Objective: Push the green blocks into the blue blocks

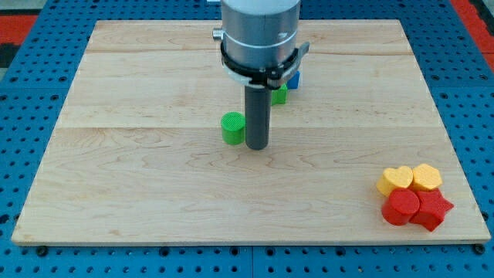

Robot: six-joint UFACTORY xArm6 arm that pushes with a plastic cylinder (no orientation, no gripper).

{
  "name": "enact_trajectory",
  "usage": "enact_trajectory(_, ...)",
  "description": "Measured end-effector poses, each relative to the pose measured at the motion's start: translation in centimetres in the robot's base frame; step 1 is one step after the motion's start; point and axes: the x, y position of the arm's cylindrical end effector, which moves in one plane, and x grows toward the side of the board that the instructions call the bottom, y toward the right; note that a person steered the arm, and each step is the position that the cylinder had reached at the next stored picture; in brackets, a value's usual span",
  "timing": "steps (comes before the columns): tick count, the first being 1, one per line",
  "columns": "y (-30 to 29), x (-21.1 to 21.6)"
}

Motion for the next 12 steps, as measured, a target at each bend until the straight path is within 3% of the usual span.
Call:
enact_trajectory(2, -7.0, 3.9)
enact_trajectory(3, -10.4, 2.9)
enact_trajectory(4, -10.6, -1.5)
enact_trajectory(5, -9.5, -3.2)
enact_trajectory(7, -9.7, 3.7)
enact_trajectory(12, 0.1, -5.6)
